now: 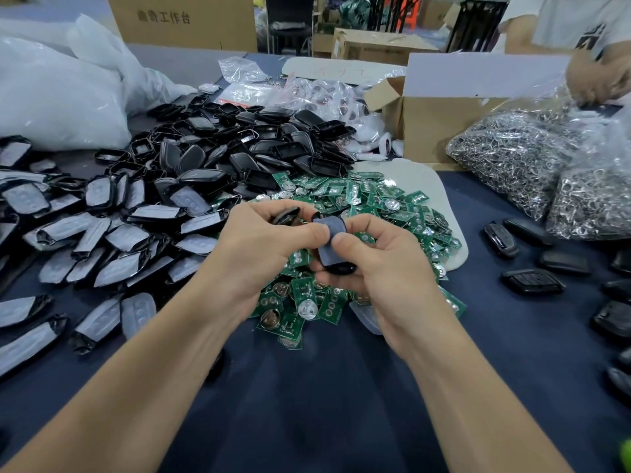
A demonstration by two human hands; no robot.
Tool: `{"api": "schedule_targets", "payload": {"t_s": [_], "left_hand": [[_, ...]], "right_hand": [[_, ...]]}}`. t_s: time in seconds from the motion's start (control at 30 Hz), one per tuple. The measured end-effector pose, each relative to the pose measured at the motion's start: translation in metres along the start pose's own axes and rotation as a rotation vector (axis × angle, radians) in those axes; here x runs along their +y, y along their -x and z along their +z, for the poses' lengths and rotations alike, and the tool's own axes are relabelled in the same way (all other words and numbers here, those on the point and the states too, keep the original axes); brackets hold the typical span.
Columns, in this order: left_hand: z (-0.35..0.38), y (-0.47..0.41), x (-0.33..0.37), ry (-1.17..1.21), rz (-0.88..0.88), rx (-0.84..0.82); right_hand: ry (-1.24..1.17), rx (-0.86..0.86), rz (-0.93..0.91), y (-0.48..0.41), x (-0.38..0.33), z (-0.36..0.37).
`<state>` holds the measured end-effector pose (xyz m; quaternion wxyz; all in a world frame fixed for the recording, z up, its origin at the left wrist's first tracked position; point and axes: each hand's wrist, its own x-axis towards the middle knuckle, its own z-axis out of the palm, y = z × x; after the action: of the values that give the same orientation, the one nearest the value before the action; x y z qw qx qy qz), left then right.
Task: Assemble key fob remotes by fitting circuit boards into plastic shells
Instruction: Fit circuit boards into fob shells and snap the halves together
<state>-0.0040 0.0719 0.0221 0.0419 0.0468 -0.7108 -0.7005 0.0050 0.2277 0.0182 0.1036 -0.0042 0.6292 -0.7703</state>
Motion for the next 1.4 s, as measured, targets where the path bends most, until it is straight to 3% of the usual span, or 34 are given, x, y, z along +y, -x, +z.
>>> {"api": "schedule_targets", "payload": {"t_s": [0.37,0.53,0.67,1.17,1.3,1.4], "left_hand": [[0.004,0.002,0.002,-0.057,-0.017,0.024],[0.005,0.001,-0.001,-0.132,0.051,0.128],[0.005,0.001,-0.002,-0.143,0.067,0.068],[0.006,0.000,-0.002,-0.106,0.006,0.084],[0.001,0.000,0.002,-0.018,-0.062,-0.078],[0.000,-0.002,0.001,0.062,-0.116,-0.088]], "right_hand": [[0.065,0.022,-0.070,0.001,0.004,0.001],[0.297,0.060,-0.144,0.000,0.009,0.000],[0.380,0.100,-0.169,0.000,0.008,0.000],[0.131,-0.029,0.016,-0.001,0.000,-0.004],[-0.222,-0.156,0.204,-0.001,-0.007,-0.009],[-0.354,-0.254,0.263,0.000,-0.009,-0.011]]}}
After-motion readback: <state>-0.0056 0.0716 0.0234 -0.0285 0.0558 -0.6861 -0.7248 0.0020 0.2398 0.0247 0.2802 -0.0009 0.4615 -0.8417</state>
